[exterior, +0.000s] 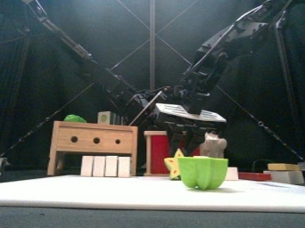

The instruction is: Open drawer

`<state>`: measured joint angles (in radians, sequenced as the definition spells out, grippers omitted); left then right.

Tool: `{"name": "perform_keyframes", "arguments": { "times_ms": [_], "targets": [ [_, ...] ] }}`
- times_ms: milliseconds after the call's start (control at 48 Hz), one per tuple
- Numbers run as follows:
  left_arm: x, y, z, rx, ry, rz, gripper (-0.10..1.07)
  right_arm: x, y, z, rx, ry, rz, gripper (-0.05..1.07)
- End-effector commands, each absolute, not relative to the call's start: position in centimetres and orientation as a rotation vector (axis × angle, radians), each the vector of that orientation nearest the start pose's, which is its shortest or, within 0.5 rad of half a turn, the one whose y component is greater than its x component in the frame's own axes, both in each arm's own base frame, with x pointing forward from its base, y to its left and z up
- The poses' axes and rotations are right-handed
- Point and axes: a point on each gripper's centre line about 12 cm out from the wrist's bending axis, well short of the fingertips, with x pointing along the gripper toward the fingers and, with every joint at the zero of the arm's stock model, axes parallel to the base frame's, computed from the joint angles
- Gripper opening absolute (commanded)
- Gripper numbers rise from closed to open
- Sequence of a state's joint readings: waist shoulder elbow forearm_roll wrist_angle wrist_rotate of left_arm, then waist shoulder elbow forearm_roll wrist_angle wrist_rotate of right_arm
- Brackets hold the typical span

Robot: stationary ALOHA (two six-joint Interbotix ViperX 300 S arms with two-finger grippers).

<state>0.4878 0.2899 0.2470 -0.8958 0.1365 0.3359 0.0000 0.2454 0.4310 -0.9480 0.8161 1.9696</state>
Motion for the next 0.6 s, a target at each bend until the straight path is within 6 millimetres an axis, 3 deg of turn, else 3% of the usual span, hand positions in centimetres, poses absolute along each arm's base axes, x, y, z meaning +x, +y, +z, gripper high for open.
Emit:
{"name": "perform_keyframes", "arguments": {
  "times_ms": [0, 583],
  "targets": [
    [44.5, 22.5, 18.3, -0.713, 0.466, 0.530, 0.44, 40.2, -7.1, 14.1, 0.661, 0.637, -1.130, 0.64],
    [44.4, 22.6, 18.2, -0.711, 0.468, 0.532, 0.44, 40.5, -4.0, 13.9, 0.665, 0.665, -1.075, 0.60]
  ]
}}
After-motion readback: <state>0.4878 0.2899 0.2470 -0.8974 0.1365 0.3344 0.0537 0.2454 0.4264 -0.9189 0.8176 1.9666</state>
